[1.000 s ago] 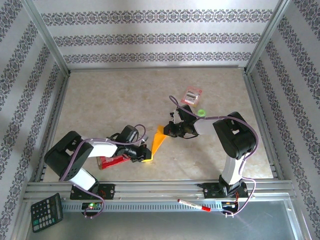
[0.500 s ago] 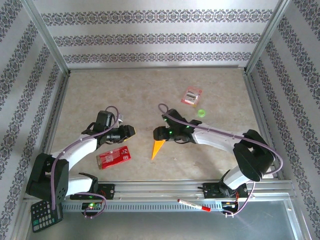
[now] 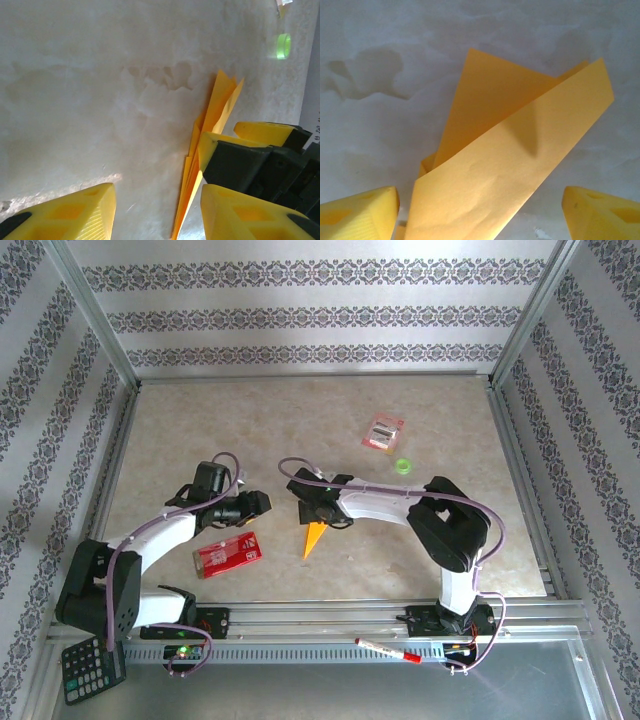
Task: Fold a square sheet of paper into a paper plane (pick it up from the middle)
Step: Turn over a paper plane at the center of the table.
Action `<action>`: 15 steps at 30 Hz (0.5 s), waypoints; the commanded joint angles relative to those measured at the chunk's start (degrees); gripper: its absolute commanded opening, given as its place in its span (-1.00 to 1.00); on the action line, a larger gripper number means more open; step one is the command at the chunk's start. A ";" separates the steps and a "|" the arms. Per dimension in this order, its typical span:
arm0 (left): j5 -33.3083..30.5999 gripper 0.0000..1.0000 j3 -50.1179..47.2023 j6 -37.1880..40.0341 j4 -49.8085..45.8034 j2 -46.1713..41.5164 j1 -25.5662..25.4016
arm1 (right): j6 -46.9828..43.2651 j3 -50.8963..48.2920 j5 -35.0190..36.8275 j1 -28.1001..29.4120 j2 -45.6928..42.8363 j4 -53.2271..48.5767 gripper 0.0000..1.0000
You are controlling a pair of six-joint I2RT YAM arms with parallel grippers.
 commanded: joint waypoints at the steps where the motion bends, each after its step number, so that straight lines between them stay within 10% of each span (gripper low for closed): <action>1: 1.07 -0.04 -1.12 -0.72 2.35 0.29 0.55 | 0.84 1.01 3.14 0.46 0.10 -3.90 0.55; 15: 1.83 -0.04 -1.28 -1.31 3.54 1.76 0.55 | 2.13 -4.54 4.33 -0.08 -6.43 -3.67 -0.34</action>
